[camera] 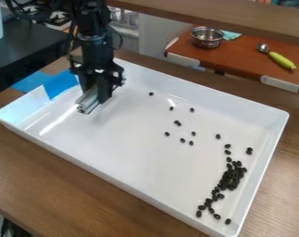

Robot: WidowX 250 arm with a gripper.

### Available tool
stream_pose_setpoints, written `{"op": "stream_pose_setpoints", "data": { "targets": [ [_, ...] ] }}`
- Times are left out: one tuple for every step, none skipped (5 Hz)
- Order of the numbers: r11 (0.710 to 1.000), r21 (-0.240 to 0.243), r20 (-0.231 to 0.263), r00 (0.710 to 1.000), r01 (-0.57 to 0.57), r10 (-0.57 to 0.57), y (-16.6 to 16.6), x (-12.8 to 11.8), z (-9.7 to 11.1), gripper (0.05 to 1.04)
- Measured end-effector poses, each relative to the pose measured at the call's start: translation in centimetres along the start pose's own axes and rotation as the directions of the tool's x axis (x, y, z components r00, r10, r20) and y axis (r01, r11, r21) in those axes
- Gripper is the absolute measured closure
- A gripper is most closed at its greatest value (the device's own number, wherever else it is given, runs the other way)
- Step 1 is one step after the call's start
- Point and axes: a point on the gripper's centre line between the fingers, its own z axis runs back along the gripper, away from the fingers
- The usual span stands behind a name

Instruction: Sweep into pile

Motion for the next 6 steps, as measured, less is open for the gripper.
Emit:
{"op": "stream_pose_setpoints", "data": {
  "targets": [
    [0.999, 0.028, -0.013, 1.0, 0.022, -0.021, -0.6, 0.3, -1.3, 0.691],
    [0.998, 0.053, -0.029, 0.999, 0.024, -0.022, -1.1, 0.6, -2.2, 0.691],
    [0.997, 0.07, -0.036, 0.999, 0.018, -0.015, -1.4, 1.0, -2.5, 0.691],
    [0.997, 0.079, -0.044, 0.999, 0.001, 0.002, -2.1, 1.7, -2.6, 0.691],
    [0.997, 0.077, -0.047, 0.999, 0.005, -0.001, -2.9, 1.9, -2.6, 0.691],
    [0.997, 0.066, -0.058, 0.998, 0.043, -0.039, -4.5, 1.6, -2.9, 0.691]
  ]
}}
